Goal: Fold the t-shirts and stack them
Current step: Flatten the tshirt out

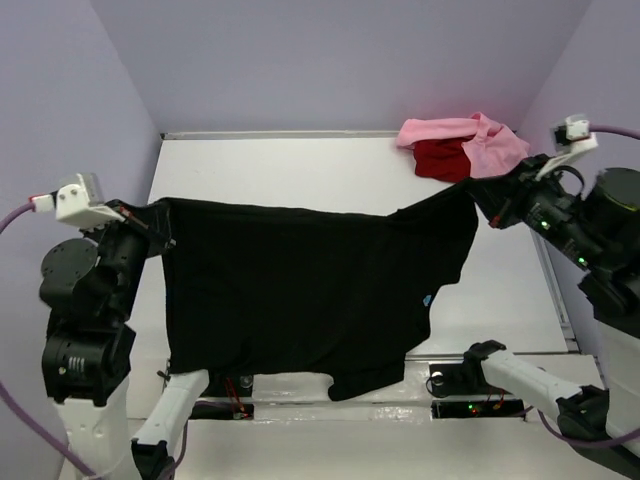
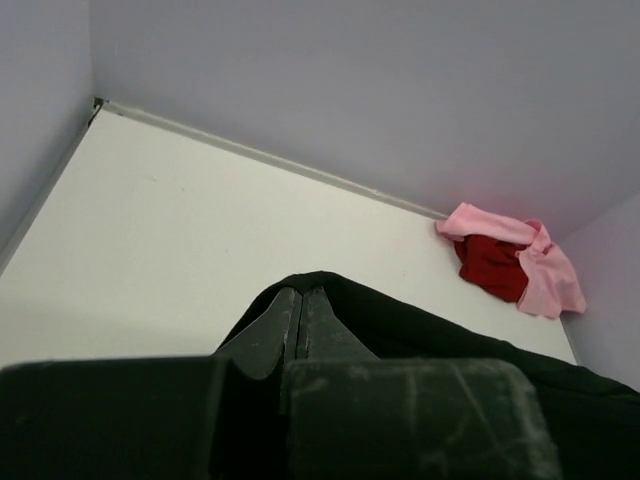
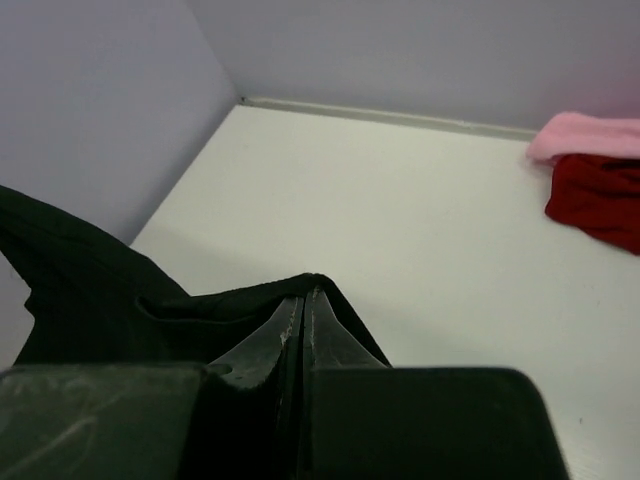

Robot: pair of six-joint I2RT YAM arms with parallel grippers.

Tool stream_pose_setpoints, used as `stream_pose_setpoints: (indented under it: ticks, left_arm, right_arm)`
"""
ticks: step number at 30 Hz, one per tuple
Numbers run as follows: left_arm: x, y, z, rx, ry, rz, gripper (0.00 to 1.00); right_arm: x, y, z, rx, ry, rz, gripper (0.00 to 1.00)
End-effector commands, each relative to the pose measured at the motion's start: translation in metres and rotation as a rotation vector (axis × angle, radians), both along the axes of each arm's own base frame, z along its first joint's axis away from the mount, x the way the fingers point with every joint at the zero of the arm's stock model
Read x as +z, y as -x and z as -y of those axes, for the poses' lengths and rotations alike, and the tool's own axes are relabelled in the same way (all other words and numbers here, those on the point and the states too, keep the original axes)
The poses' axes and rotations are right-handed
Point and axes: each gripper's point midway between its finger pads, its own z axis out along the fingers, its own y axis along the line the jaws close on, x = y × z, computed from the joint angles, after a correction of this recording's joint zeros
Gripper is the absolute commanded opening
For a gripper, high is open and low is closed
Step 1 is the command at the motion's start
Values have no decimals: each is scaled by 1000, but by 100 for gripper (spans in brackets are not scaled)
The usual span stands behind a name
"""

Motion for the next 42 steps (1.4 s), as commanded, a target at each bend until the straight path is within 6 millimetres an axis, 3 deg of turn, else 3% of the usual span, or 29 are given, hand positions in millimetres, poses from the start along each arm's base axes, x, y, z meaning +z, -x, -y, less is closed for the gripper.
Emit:
stream_pose_setpoints:
  ticks: [1, 4, 7, 12, 14, 15, 17, 18, 23, 29, 30, 31, 37, 42]
  left_arm:
    - [-24, -32, 3, -5, -19, -6, 0]
    - [-46, -46, 7, -19, -13, -28, 0]
    - [-95, -70, 14, -56, -32, -118, 0]
    - [-125, -92, 12, -37, -44, -148, 0]
    - [-156, -107, 13, -38, -56, -206, 0]
    - [-152, -109, 13, -39, -59, -186, 0]
    - [-179, -122, 16, -49, -67, -245, 0]
    - [-179, -128, 19, -58, -68, -230, 0]
    - [-223, -165, 24, -73, -110, -339, 0]
    - [-254, -212, 28, -95, -158, -412, 0]
    - [-243, -223, 29, -98, -165, -387, 0]
    - [-255, -233, 29, -100, -178, -423, 0]
    - [-249, -274, 23, -67, -231, -441, 0]
    - [-280, -300, 19, -68, -261, -524, 0]
  right_arm:
    - [-35, -40, -14, -15, 29, -56, 0]
    - [-64, -58, -28, 6, 21, -120, 0]
    - [-115, -85, -41, 9, 45, -207, 0]
    - [-164, -113, -53, 9, 82, -299, 0]
    - [-185, -126, -58, -1, 90, -343, 0]
    - [-191, -130, -60, -2, 94, -356, 0]
    - [-203, -141, -63, -9, 104, -372, 0]
    - [-216, -149, -66, -10, 124, -401, 0]
    - [-244, -181, -74, -24, 182, -441, 0]
    - [-273, -220, -82, -47, 251, -477, 0]
    - [-277, -226, -81, -54, 271, -478, 0]
    - [-285, -235, -83, -61, 286, -489, 0]
    - [-301, -264, -77, -128, 358, -491, 0]
    - [-321, -287, -62, -188, 389, -536, 0]
